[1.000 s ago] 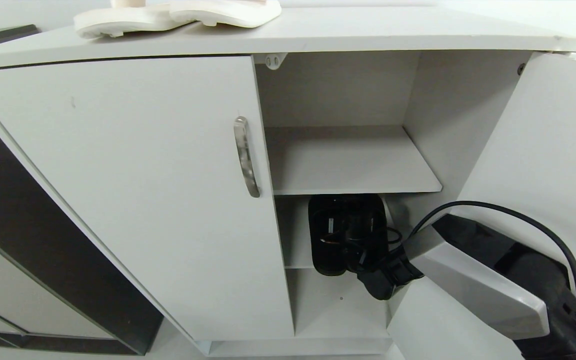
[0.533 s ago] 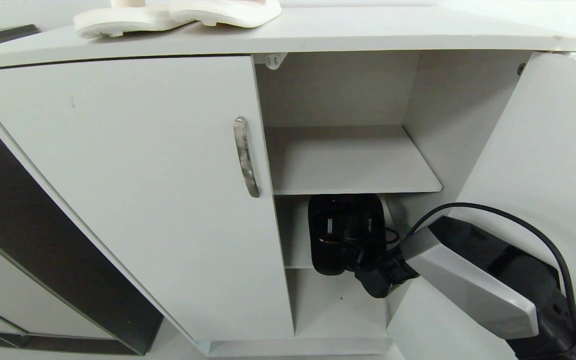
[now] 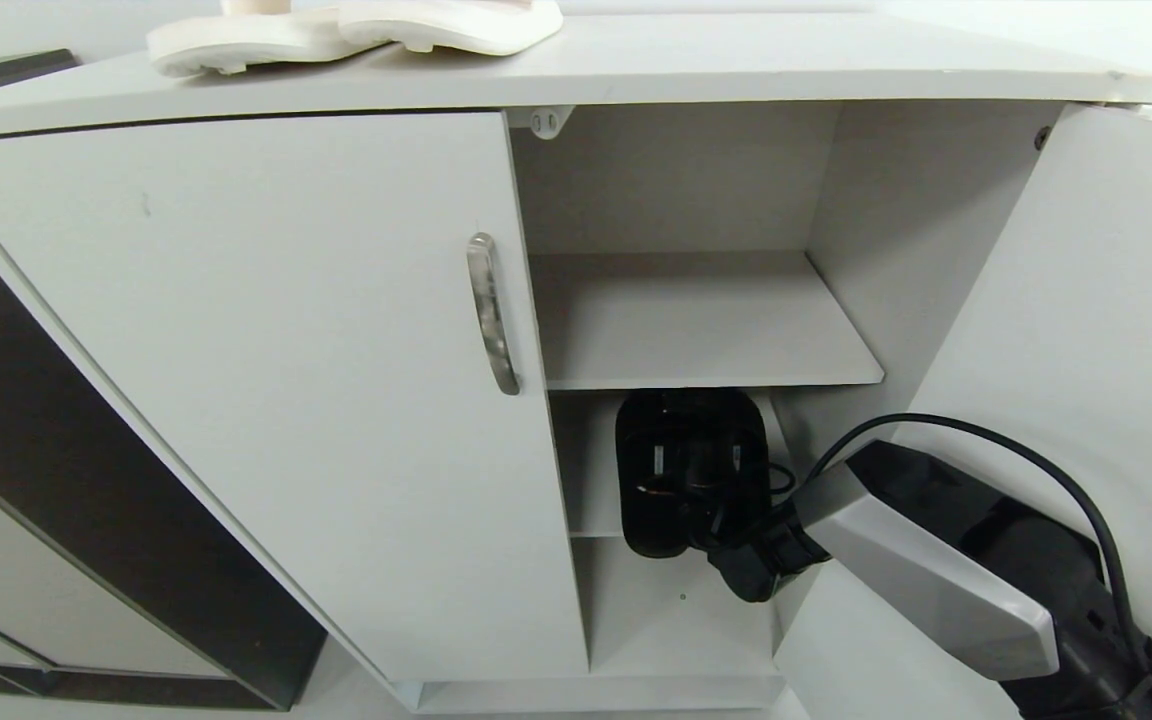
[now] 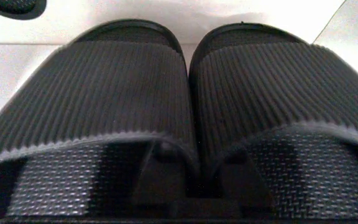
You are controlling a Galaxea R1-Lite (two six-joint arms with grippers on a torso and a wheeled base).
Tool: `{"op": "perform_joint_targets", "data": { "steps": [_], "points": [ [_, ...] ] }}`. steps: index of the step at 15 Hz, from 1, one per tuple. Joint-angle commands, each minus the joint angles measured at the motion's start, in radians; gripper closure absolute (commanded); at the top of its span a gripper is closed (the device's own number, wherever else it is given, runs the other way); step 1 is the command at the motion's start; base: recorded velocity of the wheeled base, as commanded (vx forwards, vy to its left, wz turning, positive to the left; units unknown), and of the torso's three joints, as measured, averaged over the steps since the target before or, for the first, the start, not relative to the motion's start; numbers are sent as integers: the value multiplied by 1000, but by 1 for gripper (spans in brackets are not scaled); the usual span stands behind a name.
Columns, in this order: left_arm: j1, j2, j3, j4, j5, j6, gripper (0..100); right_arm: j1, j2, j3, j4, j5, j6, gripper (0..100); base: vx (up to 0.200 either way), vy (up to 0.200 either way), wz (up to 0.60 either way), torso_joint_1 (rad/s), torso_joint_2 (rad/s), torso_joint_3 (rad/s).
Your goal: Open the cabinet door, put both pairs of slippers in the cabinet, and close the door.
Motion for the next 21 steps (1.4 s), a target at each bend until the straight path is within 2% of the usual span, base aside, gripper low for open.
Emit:
{"op": "perform_joint_targets", "data": {
  "steps": [1, 6, 8, 10, 16, 19, 21],
  "points": [
    [0, 0, 0, 0, 0, 0, 100, 1, 6, 0, 0, 0, 0, 0, 0, 0, 0, 0, 0, 0],
    [0, 1, 0, 0, 0, 0, 100, 4, -14, 43, -3, -1, -9, 0, 0, 0, 0, 0, 0, 0],
    [-1, 1, 0, 0, 0, 0, 100, 16, -63, 112, -18, -3, -9, 0, 0, 0, 0, 0, 0, 0],
    [0, 0, 0, 0, -1, 2, 100, 53, -139, 238, -66, -9, -9, 0, 0, 0, 0, 0, 0, 0],
    [0, 1, 0, 0, -1, 3, 100, 146, -291, 634, -331, -13, -9, 0, 0, 0, 0, 0, 0, 0],
    [0, 0, 0, 0, -3, 3, 100, 148, -310, 664, -413, -13, -43, 0, 0, 0, 0, 0, 0, 0],
    [0, 1, 0, 0, -3, 3, 100, 151, -323, 680, -416, -15, -50, 0, 0, 0, 0, 0, 0, 0]
  ]
}}
